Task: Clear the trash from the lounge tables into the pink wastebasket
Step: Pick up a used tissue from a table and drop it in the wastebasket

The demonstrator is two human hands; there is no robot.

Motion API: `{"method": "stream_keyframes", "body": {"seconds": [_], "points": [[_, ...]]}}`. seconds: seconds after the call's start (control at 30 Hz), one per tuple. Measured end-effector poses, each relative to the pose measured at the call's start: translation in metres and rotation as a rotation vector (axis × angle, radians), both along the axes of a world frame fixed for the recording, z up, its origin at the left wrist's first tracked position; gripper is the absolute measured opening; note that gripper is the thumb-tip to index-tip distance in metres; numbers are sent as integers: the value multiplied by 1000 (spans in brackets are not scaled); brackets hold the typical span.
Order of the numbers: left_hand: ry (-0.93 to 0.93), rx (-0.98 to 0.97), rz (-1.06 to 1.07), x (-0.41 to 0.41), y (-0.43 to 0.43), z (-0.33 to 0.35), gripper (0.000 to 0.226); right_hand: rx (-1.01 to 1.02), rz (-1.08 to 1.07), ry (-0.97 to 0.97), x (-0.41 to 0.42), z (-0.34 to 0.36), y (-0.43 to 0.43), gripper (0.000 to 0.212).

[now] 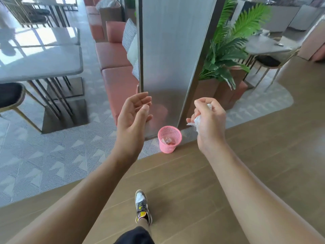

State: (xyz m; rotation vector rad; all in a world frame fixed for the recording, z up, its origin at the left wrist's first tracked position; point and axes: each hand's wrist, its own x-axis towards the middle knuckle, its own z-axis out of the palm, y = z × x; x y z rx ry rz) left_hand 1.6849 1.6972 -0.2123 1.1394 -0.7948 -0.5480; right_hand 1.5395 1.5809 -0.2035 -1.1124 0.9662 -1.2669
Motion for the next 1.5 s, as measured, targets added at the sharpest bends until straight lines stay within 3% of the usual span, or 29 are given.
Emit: {"method": "stream_keyframes", "body": {"seconds": [0.3,0.73,1.13,1.27,1.5], "points": [[37,72,-62,88,-184,-43,30,102,86,122,74,-46,-177,14],[109,245,37,137,-355,-138,34,291,139,281,140,-158,-373,12],[239,424,254,134,-482,-321,28,510,263,551,154,-393,-523,9],[256,472,279,132,-499,-395,26,627,253,628,151,-493,-542,3],[268,556,349,128,-492,-495,32,810,240,689,152,-632,-550,17]]}}
